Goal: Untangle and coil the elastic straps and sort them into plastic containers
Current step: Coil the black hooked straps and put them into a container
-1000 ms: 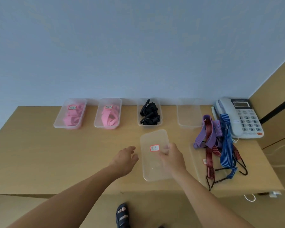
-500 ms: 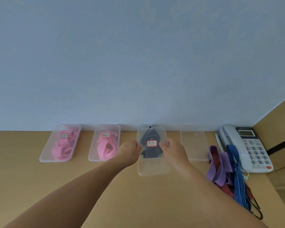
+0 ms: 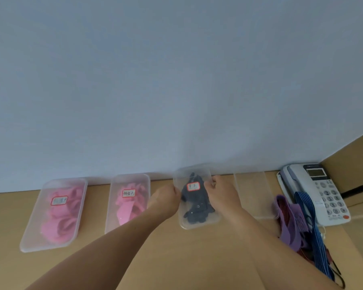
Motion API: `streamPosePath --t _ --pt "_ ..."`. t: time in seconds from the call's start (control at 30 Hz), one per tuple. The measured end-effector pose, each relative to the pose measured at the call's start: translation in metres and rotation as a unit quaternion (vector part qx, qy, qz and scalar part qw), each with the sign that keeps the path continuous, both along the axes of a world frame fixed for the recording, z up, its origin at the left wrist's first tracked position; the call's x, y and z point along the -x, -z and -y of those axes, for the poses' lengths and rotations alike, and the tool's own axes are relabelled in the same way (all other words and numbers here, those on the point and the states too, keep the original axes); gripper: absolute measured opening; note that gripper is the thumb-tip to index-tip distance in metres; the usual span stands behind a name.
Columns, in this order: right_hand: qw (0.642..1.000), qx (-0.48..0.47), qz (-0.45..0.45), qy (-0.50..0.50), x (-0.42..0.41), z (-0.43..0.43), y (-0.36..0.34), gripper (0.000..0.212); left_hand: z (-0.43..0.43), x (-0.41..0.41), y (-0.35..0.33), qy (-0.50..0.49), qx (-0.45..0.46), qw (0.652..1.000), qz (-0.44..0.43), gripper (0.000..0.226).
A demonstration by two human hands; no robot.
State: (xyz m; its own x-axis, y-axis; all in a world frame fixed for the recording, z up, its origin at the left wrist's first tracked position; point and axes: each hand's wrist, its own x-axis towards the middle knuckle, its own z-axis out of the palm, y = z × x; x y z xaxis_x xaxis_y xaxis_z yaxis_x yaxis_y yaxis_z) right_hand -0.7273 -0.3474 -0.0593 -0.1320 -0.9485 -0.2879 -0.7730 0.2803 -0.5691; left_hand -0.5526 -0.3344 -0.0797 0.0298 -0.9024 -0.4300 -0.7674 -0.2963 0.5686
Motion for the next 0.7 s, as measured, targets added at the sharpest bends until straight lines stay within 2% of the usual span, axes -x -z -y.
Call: streamPosePath --t 0.27,0.47,0.7 --pt "0.998 -0.009 -0.068 0.007 0.008 0.007 0.012 0.023 0.009 0.001 0.012 -0.047 -0.037 0.994 -0.092 0.021" --pt "0.995 0.004 -0.096 0.006 0.016 0.013 0.018 0.016 0.013 0.001 0.014 -0.126 -0.109 0.967 -0.195 0.012" --pt "0.998 -0.011 -0.054 0.004 0.02 0.024 0.027 0.009 0.02 0.003 0.006 -0.125 -0.135 0.965 -0.189 0.015"
